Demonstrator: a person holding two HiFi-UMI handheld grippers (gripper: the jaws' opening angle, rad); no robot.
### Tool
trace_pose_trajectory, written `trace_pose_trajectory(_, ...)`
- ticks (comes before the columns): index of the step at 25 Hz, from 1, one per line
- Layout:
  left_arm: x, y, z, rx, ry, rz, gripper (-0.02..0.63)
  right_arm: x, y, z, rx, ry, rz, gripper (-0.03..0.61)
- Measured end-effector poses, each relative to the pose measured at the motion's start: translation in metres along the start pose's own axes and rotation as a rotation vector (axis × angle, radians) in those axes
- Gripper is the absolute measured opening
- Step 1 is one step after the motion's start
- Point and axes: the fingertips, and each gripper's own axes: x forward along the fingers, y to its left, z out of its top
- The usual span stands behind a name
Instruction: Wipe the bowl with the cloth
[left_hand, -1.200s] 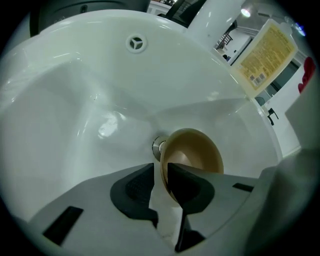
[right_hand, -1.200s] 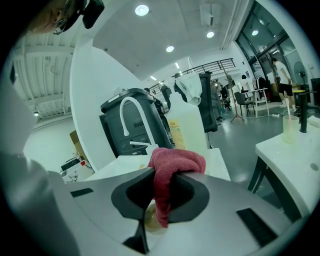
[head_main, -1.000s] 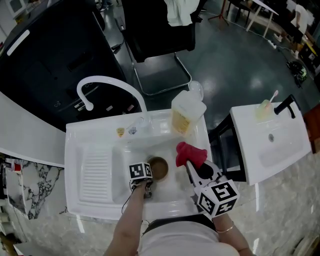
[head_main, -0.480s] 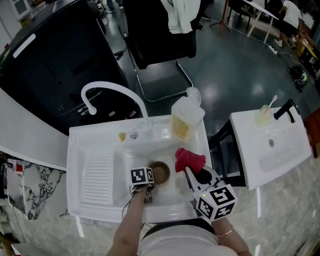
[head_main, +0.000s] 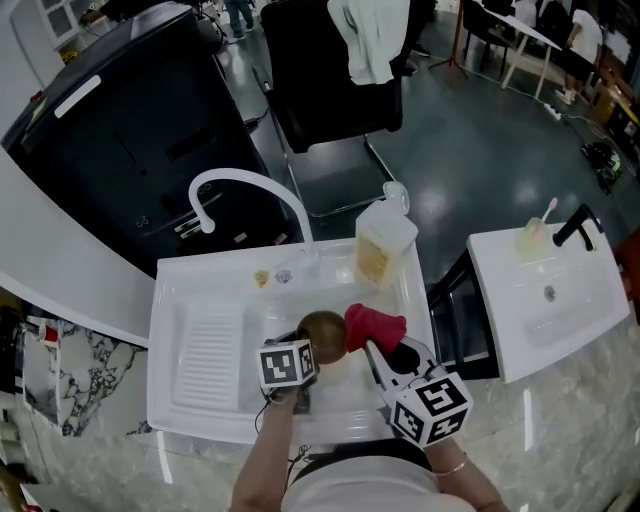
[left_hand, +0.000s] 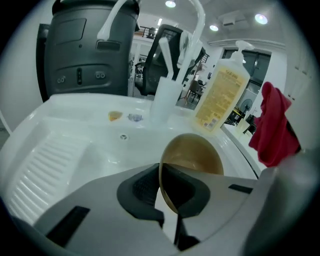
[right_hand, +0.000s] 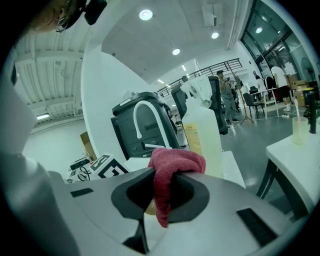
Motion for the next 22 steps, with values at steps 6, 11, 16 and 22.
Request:
trace_pose_trajectory(6,-0.046,-0.012,0.029,0.064,-0.113,0.03,0.028,-0.013,0.018,0.004,-0.021,-0.037,0.025,0.052)
trace_pose_trajectory(11,-0.08,-0.027,0.046,0.099,-0.192,0.024,0.028,-0.029,0.031,0.011,-0.035,-0.074,0.036,0.052)
trace_pose_trajectory(16,-0.11,-0.039,0.058,0.138,-0.265,0.03,0.028,-0.044,0.05,0.019,-0.064,-0.116,0.071,0.052)
trace_pose_trajectory(22,-0.139,-0.054,0.063,0.203,-0.323,0.038,0.028,-0.052,0.078,0.035,-0.169,-0.154,0.129,0.052)
